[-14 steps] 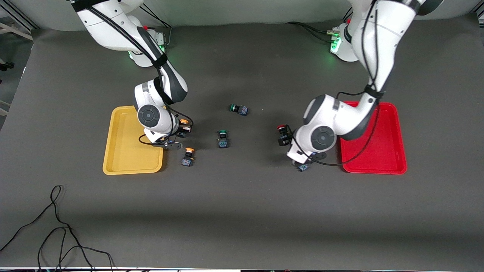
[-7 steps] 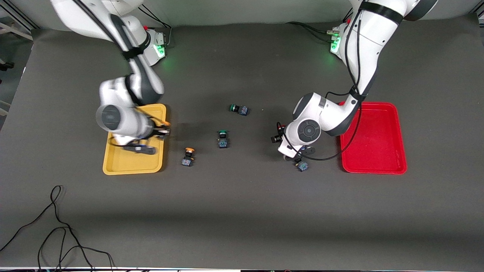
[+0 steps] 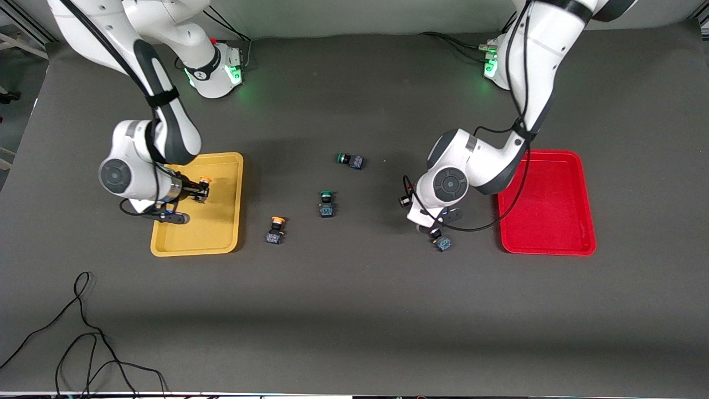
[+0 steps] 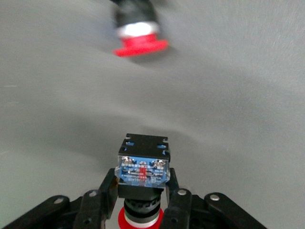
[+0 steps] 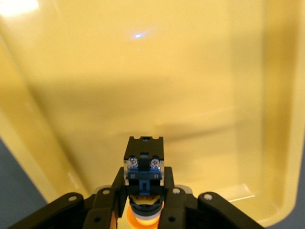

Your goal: Place red and yellow buttons in trays

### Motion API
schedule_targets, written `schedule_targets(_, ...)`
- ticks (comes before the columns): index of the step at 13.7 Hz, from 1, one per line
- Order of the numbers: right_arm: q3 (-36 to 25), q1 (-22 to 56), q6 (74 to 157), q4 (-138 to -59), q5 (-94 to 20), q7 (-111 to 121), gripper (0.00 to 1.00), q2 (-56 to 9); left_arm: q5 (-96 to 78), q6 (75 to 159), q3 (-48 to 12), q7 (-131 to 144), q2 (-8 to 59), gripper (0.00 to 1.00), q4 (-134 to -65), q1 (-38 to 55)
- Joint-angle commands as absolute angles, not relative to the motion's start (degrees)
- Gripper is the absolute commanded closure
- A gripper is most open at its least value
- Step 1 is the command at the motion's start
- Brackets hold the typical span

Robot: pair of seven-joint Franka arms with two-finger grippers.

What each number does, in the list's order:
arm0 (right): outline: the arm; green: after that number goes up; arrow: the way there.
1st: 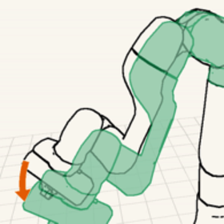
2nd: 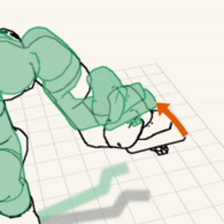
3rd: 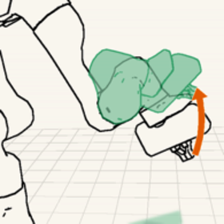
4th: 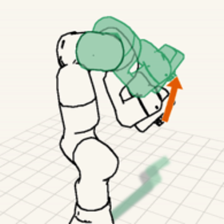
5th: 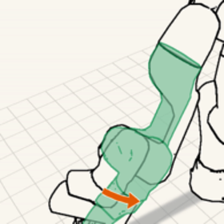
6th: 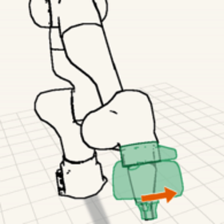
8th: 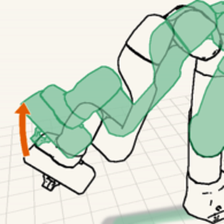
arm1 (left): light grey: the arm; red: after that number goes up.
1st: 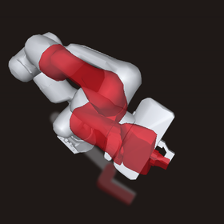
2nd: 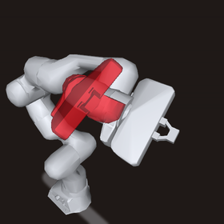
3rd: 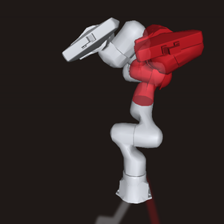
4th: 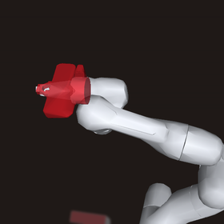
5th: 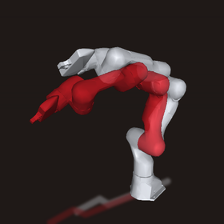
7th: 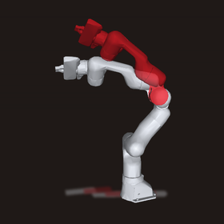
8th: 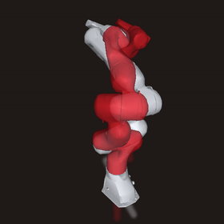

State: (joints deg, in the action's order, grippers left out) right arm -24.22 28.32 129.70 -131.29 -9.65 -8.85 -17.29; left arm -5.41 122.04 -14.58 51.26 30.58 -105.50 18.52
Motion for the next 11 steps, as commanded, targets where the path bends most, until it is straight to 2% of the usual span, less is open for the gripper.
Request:
schedule_targets(1, -24.5, 29.1, 129.8, -130.7, -11.2, -9.1, 0.0, -17.0, -4.8, 112.4, -13.8, 46.0, 22.1, 1.0, -106.6, 14.4)
schedule_targets(4, -24.2, 29.5, 127.6, -127.4, -11.2, -11.4, 0.0, -14.2, -3.4, 106.5, -13.8, 36.0, 19.8, 1.0, -107.4, 7.1)
schedule_targets(6, -22.7, 31.4, 125.3, -119.5, -11.8, -16.6, 0.0, -15.7, -1.4, 106.8, -13.7, 26.1, 20.0, 1.0, -109.8, 0.8)
schedule_targets(8, -22.1, 36.1, 125.3, -112.2, -15.9, -21.8, 0.0, -20.9, 0.3, 109.5, -13.7, 17.0, 20.4, 1.0, -113.5, -5.5)
schedule_targets(11, -22.1, 41.8, 125.9, -103.7, -22.7, -22.8, 0.0, -30.5, 3.3, 119.8, -13.7, 11.5, 20.0, 1.0, -122.2, -11.1)
